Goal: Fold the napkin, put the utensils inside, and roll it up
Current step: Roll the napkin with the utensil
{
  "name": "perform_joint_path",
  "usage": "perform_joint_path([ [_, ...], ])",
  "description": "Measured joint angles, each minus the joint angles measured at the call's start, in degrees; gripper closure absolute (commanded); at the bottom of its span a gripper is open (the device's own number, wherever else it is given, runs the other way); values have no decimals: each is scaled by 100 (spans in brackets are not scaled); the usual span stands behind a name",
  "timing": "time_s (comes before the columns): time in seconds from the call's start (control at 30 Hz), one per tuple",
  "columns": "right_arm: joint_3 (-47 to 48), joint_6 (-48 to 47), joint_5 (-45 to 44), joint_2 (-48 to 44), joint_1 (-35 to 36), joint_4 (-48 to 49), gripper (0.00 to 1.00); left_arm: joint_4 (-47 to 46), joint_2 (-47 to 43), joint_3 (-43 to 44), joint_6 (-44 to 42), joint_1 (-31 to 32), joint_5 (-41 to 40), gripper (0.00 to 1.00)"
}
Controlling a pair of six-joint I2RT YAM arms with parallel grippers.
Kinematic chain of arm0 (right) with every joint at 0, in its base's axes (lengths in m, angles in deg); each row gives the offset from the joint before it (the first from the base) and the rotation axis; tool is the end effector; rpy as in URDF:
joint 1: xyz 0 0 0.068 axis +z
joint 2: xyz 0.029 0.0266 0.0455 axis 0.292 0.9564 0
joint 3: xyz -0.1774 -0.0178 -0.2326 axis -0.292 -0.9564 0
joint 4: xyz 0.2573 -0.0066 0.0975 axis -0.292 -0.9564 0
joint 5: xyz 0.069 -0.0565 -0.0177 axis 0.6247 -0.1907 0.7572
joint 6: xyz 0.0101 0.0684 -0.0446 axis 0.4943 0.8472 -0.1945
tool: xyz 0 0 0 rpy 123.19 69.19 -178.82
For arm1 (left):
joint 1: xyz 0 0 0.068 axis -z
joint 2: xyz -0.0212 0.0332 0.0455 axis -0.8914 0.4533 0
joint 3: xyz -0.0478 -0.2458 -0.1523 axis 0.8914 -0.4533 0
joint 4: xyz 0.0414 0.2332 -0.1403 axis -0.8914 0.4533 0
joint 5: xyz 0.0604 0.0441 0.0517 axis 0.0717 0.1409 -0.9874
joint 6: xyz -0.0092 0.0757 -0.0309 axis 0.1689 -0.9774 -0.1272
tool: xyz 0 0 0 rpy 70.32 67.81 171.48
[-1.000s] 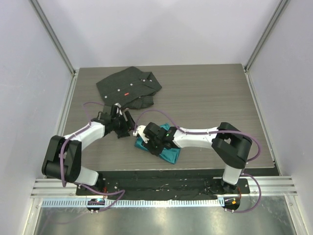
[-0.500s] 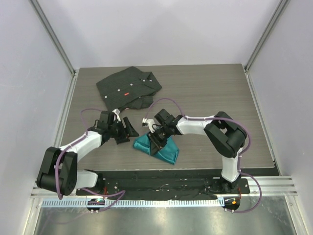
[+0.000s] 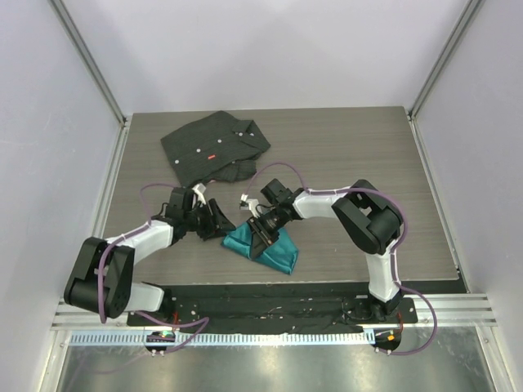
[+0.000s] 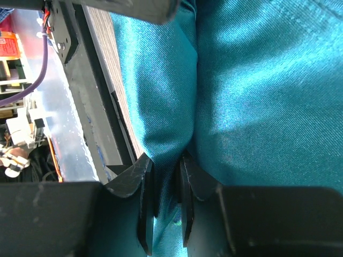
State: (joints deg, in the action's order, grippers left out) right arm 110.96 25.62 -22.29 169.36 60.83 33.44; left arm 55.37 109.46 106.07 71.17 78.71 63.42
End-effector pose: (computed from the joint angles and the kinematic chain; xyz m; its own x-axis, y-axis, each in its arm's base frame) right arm 0.2508 0.3175 0.1032 -0.7003 -0.6144 -0.3635 -0.6250 0.2818 0.7280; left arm 0.2452 -0.1024 0.1327 -0.8899 -0.4017 -0.2162 -0.1446 0.6979 -0.7015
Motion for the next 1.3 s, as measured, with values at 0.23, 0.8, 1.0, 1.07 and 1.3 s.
perform_joint_path([
  [0.23,39,7,28,28,-11,-50,76,-212,225,-48,57,114,179,85],
  [0.8,129,151,-245,-168,-92,-295,44,-50,249,-111,116,116,131,100],
  [1.0,240,61,-750,-396,-111,-568,30,74,249,-103,114,116,68,100],
  [1.07,240,-17,-1156,-566,-57,-684,29,120,249,-90,114,120,42,100],
  [1.3,212,-326,-2959,-1537,632,-717,29,238,249,-50,116,120,-48,100],
])
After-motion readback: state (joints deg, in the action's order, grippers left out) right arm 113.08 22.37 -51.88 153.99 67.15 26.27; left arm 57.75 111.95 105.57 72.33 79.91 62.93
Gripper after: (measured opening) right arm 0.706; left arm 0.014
